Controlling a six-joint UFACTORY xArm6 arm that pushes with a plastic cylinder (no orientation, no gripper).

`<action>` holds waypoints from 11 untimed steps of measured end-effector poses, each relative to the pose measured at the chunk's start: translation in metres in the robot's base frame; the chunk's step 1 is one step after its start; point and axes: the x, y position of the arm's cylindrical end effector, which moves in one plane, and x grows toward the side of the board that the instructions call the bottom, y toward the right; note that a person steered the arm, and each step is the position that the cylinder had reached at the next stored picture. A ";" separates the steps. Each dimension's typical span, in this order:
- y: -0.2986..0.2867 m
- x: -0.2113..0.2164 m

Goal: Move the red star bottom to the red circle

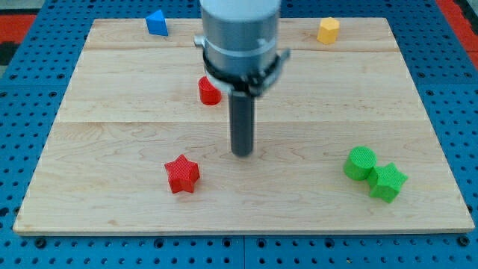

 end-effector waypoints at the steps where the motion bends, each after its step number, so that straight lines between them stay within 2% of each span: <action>1: -0.020 0.063; 2: -0.081 0.075; 4: -0.111 0.002; 5: -0.114 -0.015; 6: -0.112 -0.026; 7: -0.111 -0.011; 9: -0.076 -0.043; 10: -0.069 -0.033; 11: -0.021 -0.010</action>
